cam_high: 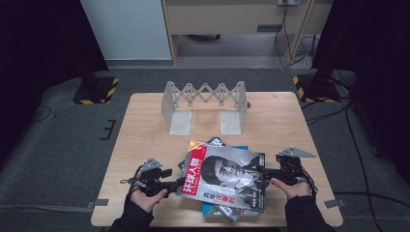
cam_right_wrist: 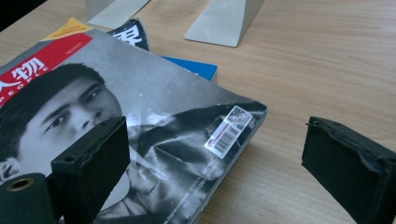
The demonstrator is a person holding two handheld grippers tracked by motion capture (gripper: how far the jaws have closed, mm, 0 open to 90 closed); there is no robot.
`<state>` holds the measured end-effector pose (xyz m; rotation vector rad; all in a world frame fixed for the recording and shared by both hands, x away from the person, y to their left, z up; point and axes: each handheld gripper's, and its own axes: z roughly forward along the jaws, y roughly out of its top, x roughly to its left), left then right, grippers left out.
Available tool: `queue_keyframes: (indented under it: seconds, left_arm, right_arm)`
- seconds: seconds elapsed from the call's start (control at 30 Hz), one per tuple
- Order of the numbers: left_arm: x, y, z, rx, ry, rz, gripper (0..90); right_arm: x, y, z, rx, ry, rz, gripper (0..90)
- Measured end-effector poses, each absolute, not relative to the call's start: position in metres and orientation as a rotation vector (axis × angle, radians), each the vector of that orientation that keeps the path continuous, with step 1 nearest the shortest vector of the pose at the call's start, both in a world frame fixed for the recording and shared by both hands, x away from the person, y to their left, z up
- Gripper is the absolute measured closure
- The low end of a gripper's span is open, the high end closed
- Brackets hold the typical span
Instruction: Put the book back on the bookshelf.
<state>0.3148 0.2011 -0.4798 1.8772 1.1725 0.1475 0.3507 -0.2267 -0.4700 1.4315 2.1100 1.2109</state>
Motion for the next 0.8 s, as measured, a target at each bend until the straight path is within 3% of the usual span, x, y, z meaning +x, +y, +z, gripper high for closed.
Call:
queue_keyframes:
  seconds: [0.4,0.8]
  left_arm:
    - [0.309,0.187,-0.487,1.951,1.171,0.082,29.9]
    - [0.314,0.180,-0.498,1.925,1.172,-0.044,24.1]
  right_arm:
    - [0.344,-0.214,-0.481,1.405,2.177,1.188,7.4]
    - [0.343,-0.203,-0.490,1.378,2.236,1.149,7.3]
